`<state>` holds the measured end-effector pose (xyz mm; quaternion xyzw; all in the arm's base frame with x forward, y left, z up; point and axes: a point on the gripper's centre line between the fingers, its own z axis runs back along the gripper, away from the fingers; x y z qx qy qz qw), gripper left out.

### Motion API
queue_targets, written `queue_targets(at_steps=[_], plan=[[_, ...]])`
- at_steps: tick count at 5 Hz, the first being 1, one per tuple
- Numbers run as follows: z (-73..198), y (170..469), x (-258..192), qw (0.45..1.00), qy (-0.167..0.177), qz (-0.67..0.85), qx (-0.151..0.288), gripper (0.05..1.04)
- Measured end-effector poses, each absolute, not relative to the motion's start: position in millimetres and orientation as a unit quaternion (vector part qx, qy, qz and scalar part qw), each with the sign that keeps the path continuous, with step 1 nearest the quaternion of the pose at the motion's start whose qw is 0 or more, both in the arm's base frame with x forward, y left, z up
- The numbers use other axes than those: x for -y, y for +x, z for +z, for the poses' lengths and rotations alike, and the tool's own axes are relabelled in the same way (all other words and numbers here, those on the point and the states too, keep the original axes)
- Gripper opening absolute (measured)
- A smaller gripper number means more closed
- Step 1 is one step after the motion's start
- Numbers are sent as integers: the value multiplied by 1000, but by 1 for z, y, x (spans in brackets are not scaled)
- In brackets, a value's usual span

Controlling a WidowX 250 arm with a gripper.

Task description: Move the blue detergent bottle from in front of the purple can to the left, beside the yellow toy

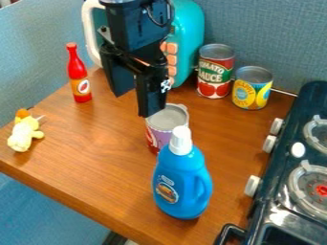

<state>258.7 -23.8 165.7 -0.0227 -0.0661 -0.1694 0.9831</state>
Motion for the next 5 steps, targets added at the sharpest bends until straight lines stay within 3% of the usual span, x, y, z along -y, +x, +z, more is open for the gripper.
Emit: queue_targets(at_steps=[2,4,5], plan=[[160,254,37,982,-11,-182,47,1001],[166,251,44,982,-23,-179,55,1001],[154,256,64,985,-27,-164,36,1001]])
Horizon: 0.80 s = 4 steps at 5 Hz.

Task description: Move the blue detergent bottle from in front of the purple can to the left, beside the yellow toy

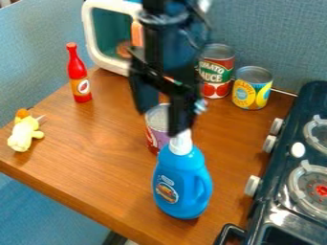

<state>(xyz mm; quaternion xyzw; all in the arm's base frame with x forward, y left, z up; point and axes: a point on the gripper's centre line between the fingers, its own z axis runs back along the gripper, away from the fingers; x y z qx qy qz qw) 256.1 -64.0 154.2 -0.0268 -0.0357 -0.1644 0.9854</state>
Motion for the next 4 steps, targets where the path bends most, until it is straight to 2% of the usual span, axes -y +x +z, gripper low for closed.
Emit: queue_targets(at_steps=[2,3,4], plan=[[136,261,81,983,-31,-181,17,1001],[129,261,78,984,-19,-175,0,961],[125,261,71,987,6,-159,-18,667]])
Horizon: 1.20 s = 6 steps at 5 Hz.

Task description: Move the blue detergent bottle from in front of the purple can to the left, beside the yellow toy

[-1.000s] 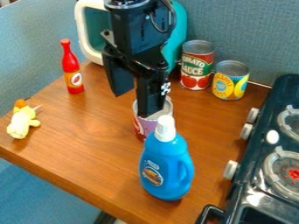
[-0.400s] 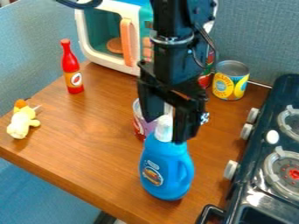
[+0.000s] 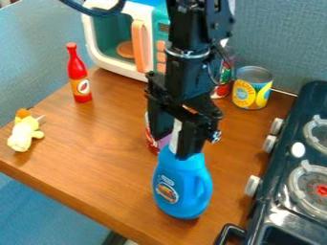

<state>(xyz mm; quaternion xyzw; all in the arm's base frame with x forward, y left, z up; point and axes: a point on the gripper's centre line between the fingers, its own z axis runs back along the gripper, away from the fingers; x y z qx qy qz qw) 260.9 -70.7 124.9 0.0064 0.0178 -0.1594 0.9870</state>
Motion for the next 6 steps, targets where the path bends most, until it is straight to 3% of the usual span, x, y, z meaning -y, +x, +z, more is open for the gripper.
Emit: queue_targets(at_steps=[1,2,3,4,5,6], plan=[[125,260,68,989,15,-149,-22,426],[126,259,68,987,12,-157,-23,409],[142,256,70,987,-7,-161,3,409],[166,254,37,991,-3,-129,31,409],[178,258,-4,995,30,-98,-1,409],[156,260,-36,993,34,-90,-73,409]])
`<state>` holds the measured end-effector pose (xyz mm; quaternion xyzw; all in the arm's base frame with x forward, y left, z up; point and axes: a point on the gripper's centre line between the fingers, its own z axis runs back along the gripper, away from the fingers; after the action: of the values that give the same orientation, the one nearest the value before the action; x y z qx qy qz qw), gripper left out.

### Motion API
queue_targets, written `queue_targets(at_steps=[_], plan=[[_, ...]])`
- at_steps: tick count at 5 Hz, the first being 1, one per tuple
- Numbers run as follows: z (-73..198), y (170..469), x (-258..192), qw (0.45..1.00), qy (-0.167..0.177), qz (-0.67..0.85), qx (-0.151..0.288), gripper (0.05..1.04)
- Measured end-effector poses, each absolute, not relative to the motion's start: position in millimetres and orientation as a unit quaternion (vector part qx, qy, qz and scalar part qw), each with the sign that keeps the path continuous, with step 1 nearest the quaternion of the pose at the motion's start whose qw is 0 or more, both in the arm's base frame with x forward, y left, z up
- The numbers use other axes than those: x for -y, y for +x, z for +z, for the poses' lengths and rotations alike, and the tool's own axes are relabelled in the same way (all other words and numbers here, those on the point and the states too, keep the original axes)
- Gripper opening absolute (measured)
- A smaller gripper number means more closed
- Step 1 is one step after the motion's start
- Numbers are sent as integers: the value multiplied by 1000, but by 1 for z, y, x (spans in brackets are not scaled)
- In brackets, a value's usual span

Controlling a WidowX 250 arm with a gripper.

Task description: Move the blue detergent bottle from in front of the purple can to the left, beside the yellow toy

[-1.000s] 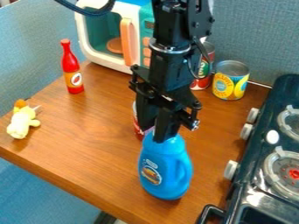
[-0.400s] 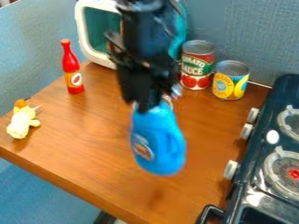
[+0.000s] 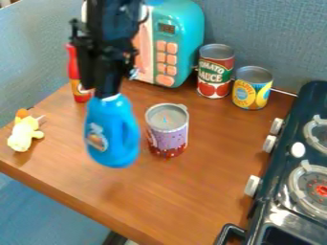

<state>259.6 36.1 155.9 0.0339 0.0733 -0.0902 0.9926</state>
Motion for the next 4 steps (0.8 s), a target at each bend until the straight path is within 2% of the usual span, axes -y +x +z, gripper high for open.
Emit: queue_targets(at_steps=[2,3,4], plan=[[147,272,-67,988,59,-95,-101,409],[145,272,-91,988,66,-102,-91,409],[134,273,-114,988,39,-142,-42,409]])
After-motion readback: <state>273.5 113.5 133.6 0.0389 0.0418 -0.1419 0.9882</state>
